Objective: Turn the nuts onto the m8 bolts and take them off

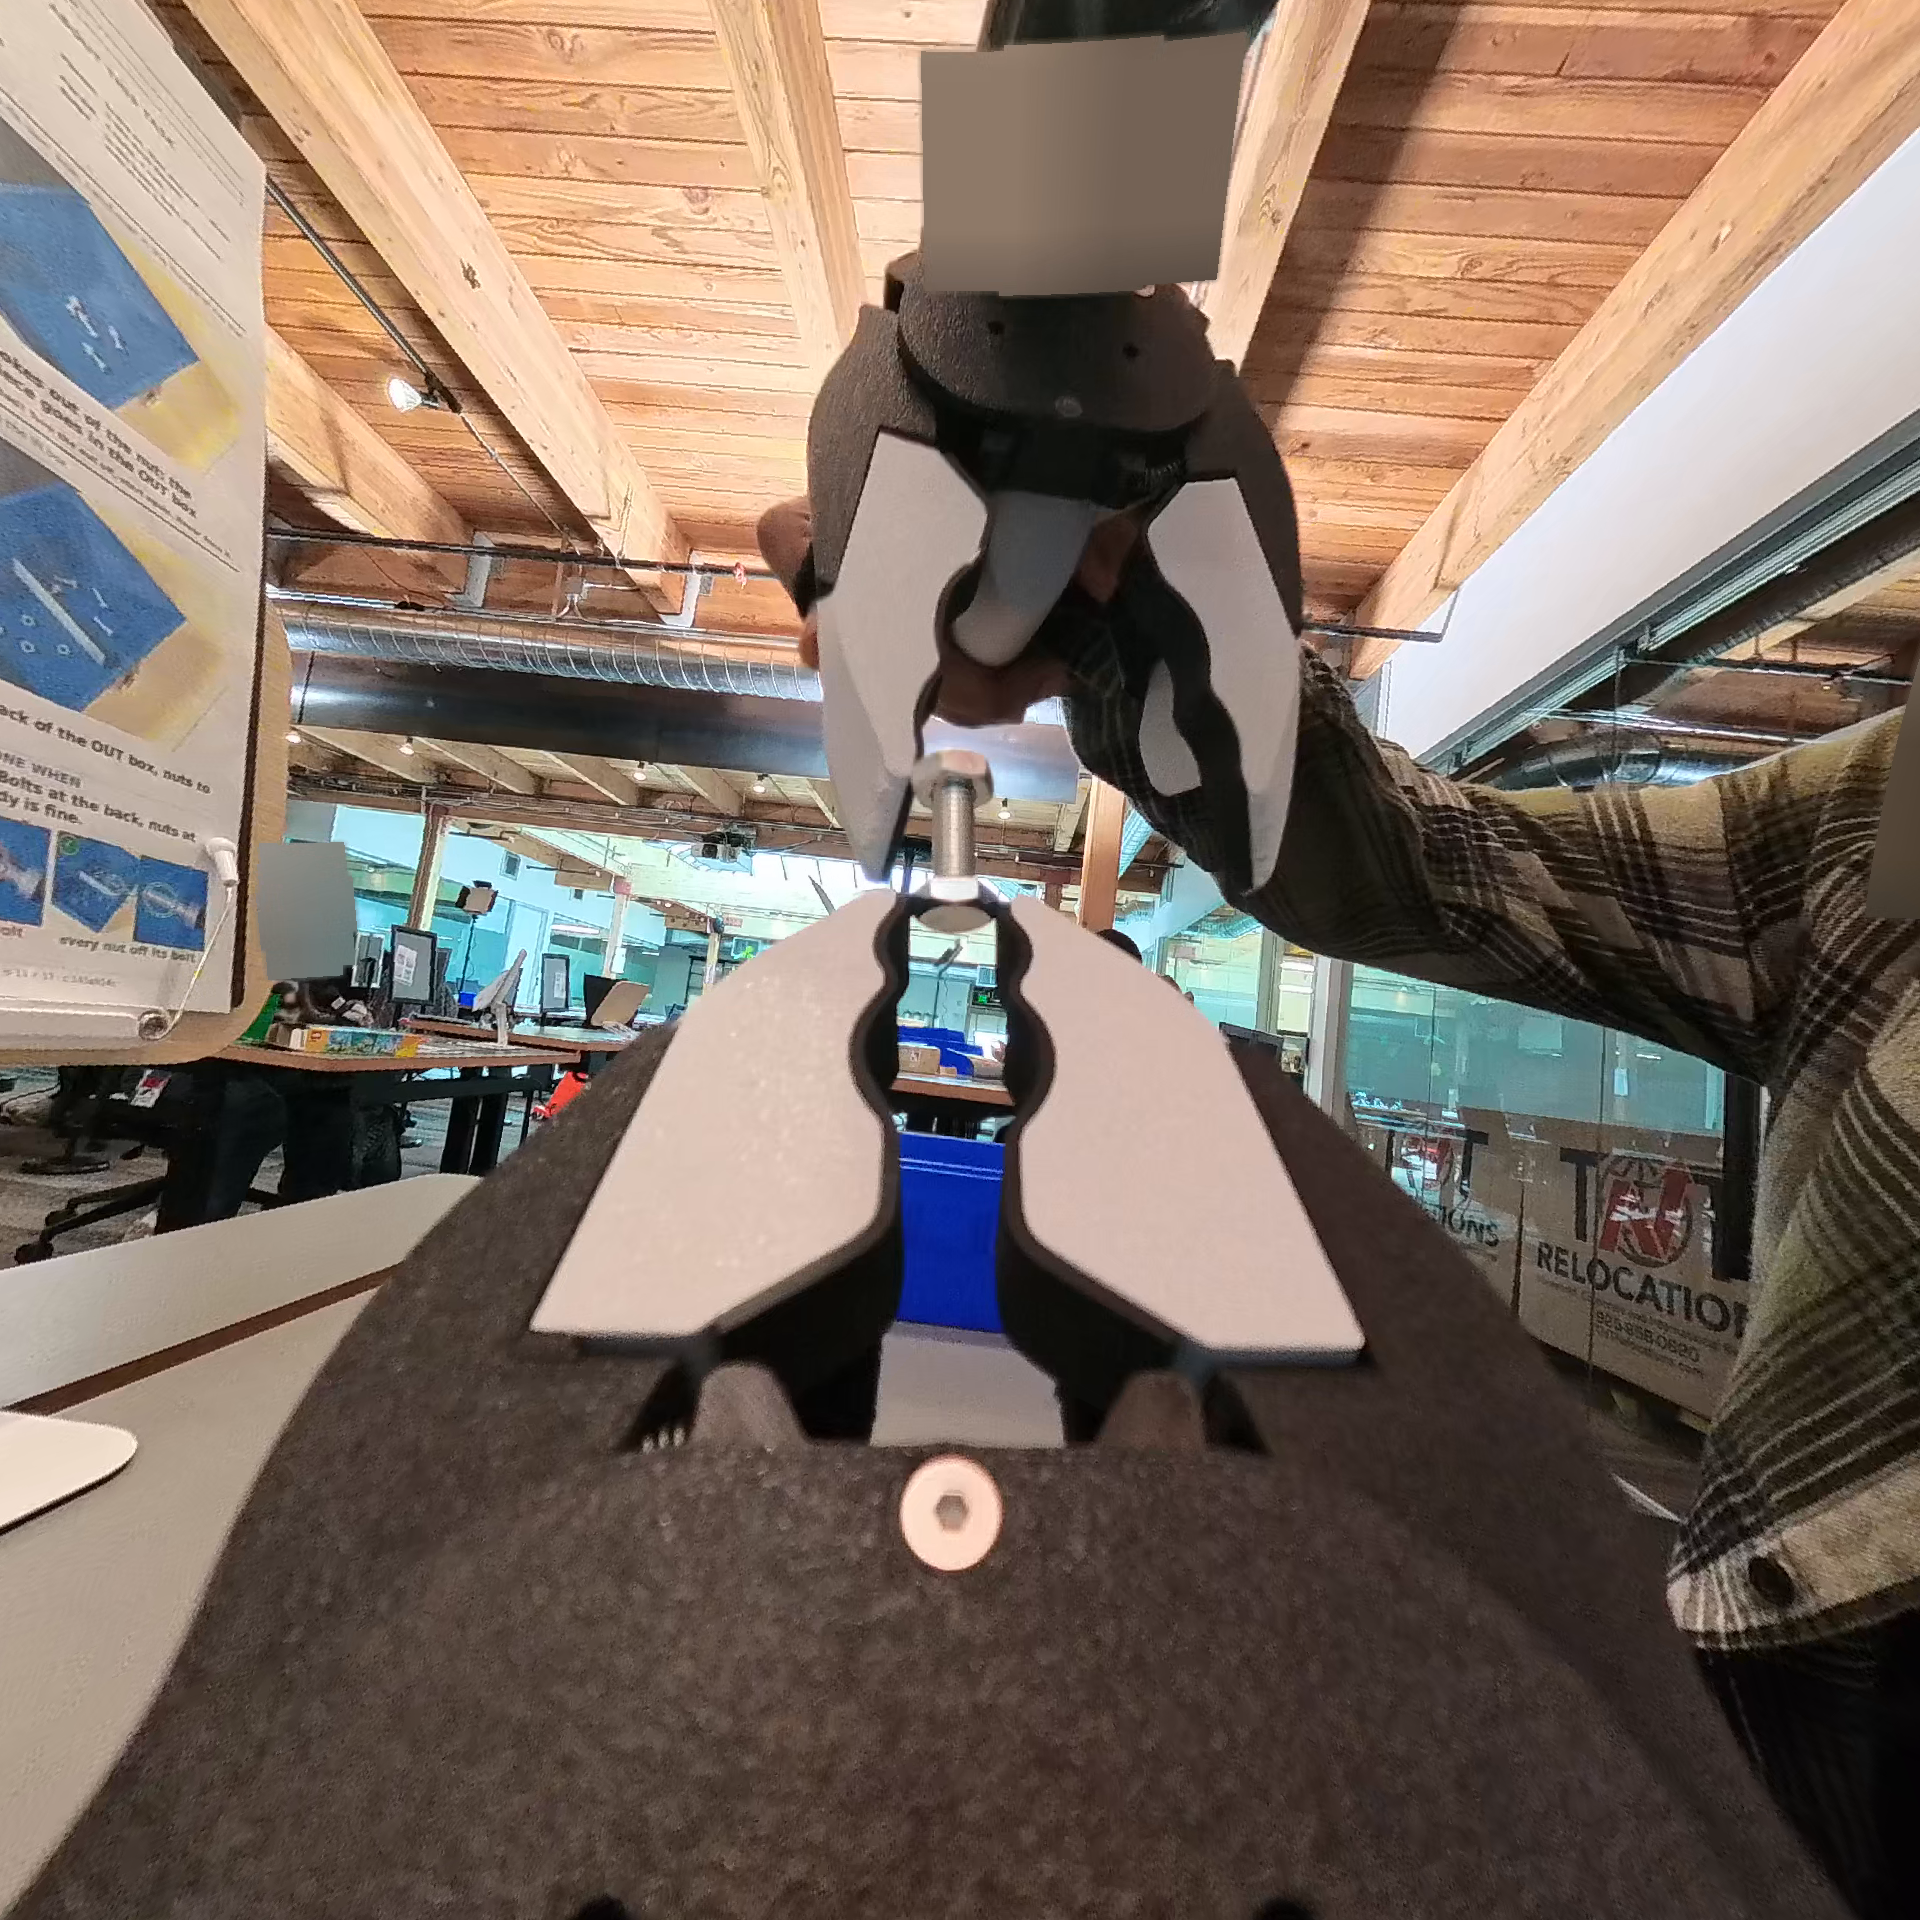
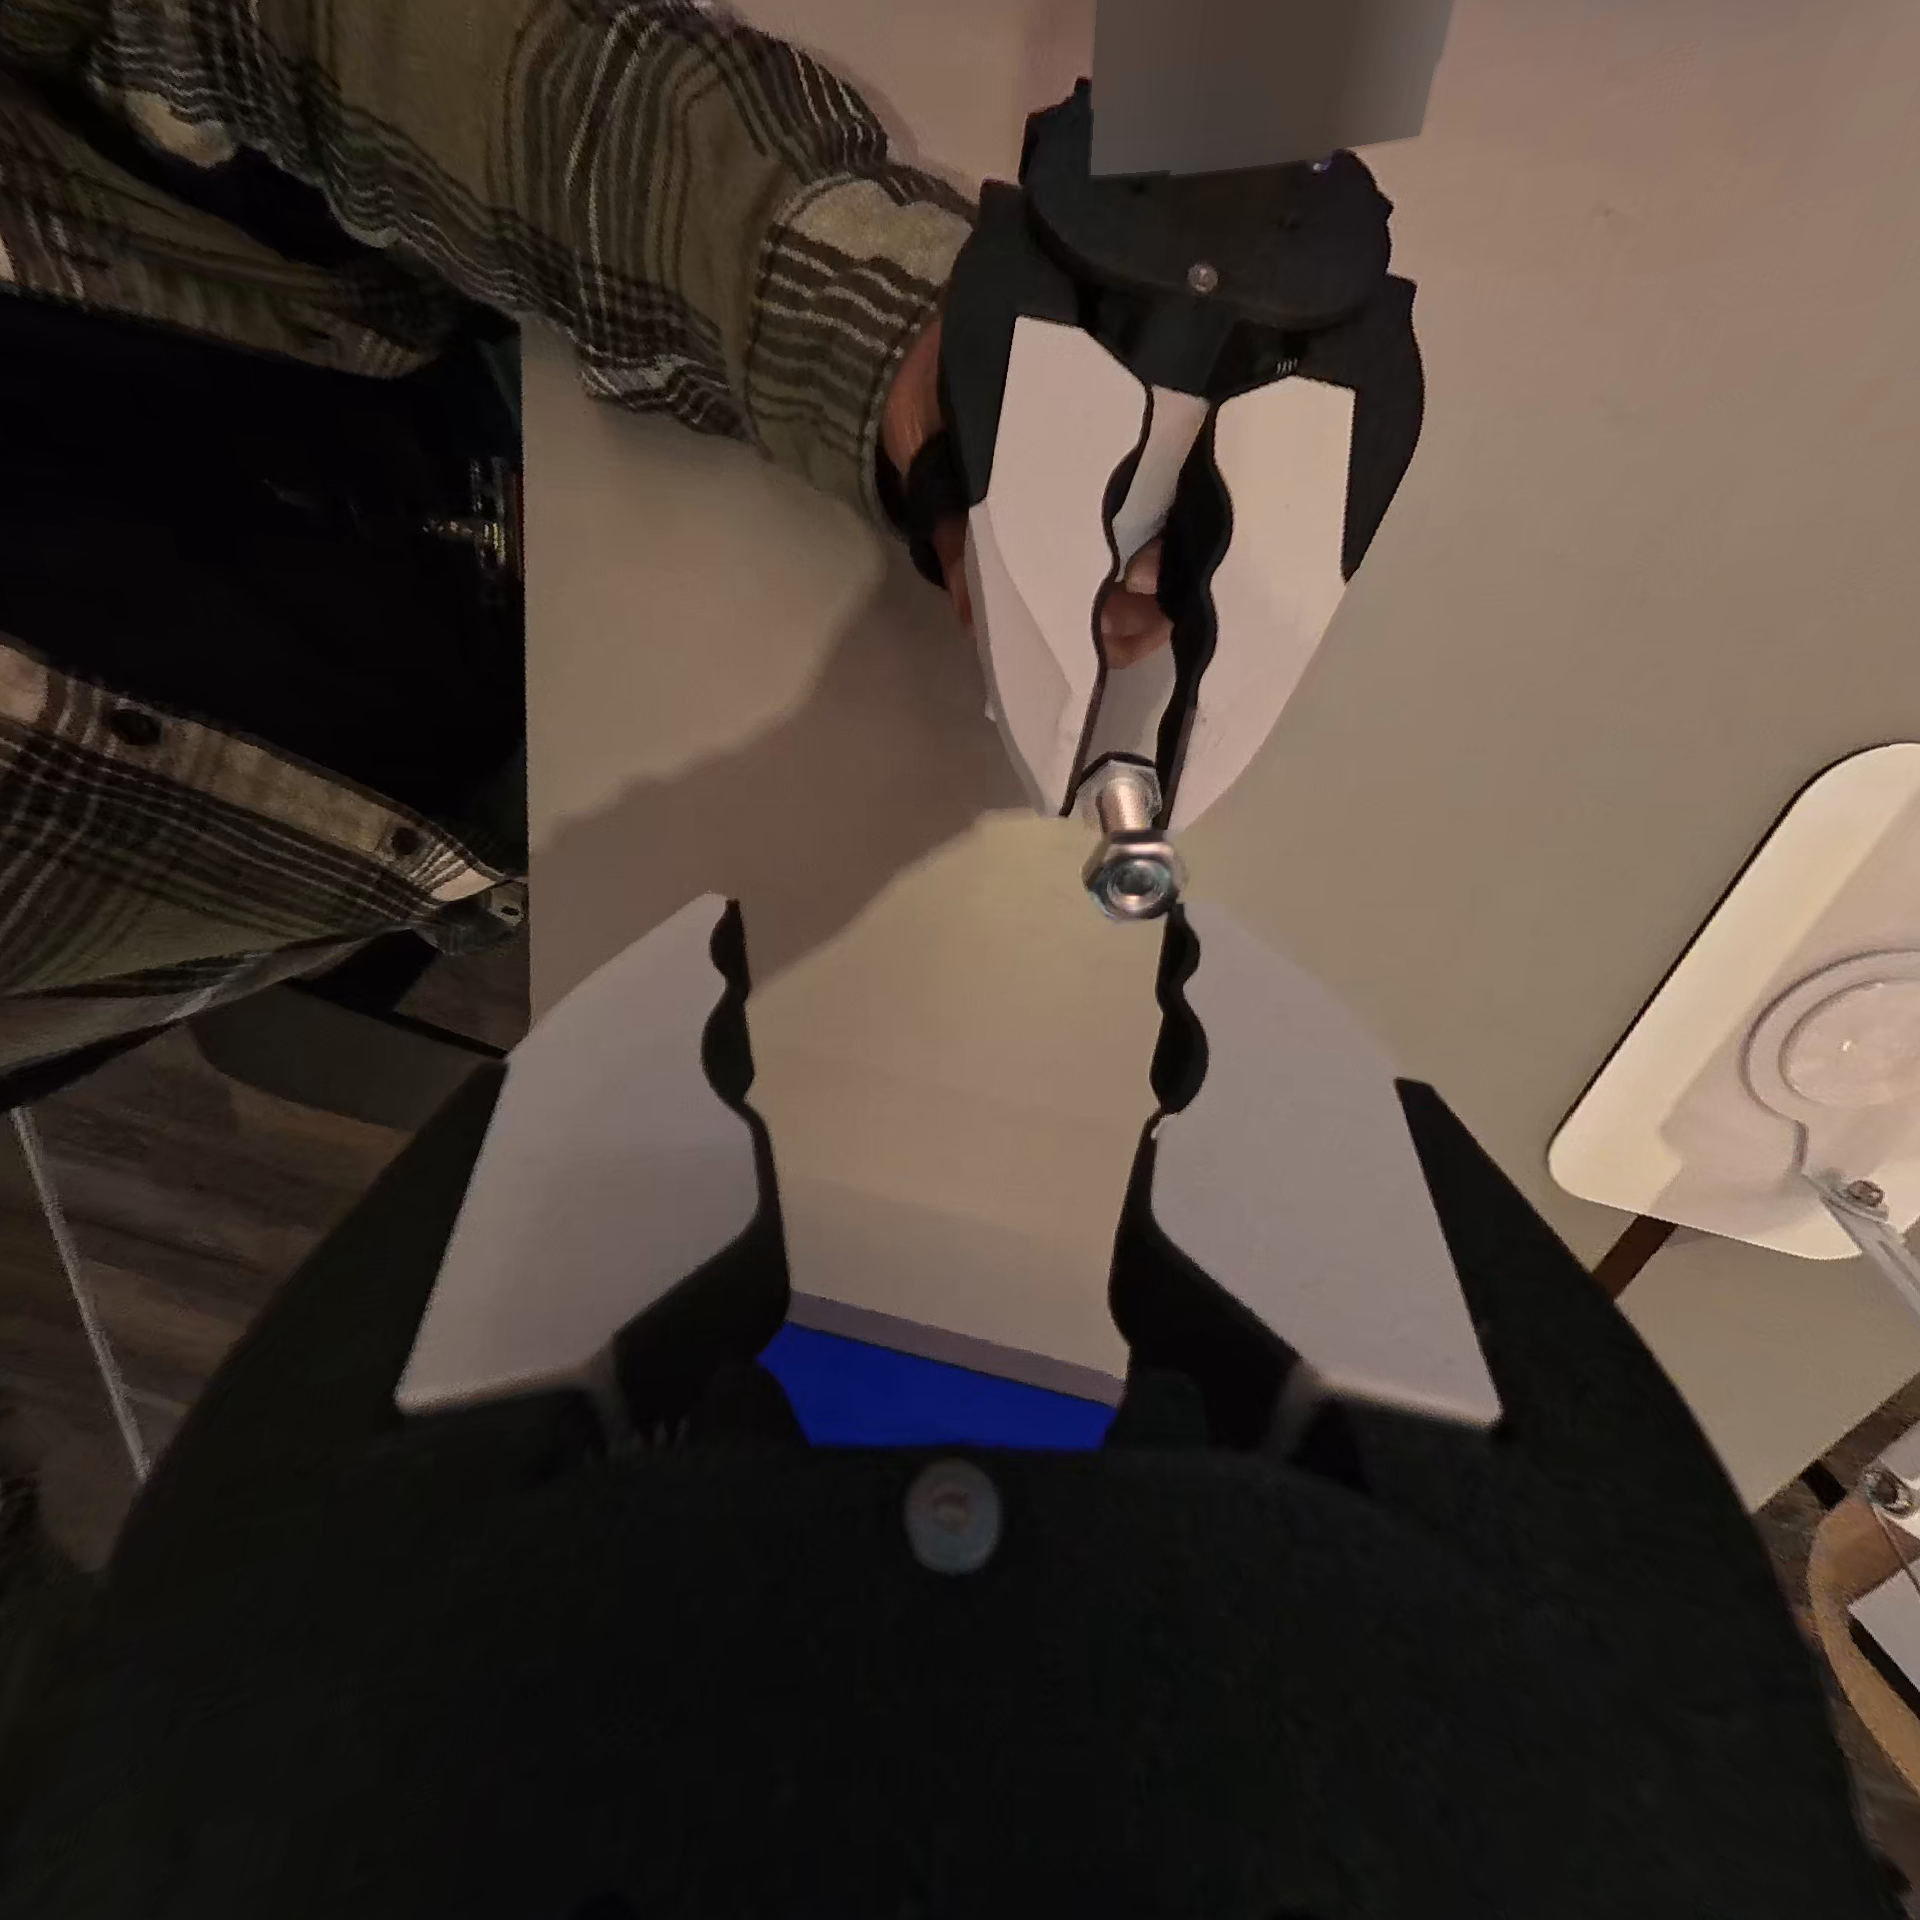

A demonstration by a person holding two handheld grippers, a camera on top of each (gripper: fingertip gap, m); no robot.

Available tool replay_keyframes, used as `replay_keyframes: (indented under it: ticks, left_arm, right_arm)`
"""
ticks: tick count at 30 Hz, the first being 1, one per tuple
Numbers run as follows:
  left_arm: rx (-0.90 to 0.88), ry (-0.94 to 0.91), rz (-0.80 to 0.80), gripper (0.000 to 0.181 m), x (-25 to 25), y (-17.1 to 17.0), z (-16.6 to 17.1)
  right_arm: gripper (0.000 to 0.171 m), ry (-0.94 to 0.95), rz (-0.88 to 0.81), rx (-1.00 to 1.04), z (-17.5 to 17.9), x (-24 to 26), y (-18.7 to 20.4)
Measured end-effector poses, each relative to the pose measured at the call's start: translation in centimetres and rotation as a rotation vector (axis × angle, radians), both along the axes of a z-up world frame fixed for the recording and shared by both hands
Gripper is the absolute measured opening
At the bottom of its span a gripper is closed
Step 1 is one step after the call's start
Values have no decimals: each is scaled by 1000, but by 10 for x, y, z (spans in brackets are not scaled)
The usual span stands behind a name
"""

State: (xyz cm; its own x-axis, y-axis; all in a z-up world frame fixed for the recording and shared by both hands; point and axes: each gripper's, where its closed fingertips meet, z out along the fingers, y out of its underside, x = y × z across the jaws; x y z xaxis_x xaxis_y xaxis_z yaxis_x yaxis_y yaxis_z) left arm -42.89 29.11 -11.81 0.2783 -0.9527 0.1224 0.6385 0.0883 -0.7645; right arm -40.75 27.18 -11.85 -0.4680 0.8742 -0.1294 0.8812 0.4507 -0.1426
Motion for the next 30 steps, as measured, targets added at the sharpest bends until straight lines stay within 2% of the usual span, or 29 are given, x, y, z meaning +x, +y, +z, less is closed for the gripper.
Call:
replay_keyframes:
  ticks: [7,10,14,17,22,30]
  left_arm:
    - [-4,0,7,14,-1,1,0]
    - [-2,1,5,14,0,0,0]
    - [2,2,2,14,0,-1,1]
    - [0,4,-1,14,1,0,0]
    - [-4,2,5,14,-1,1,-1]
    - [-3,8,1,14,2,0,-1]
  right_arm:
    - [73,-44,-7,-65,-1,8,-13]
    - [75,-82,-23,-32,-4,14,-8]
    - [81,8,-88,-20,2,-2,8]
    - [83,70,-33,-16,6,-13,4]
    - [81,5,-4,-17,0,-6,-3]
    - [82,-34,-53,-38,-2,4,-3]
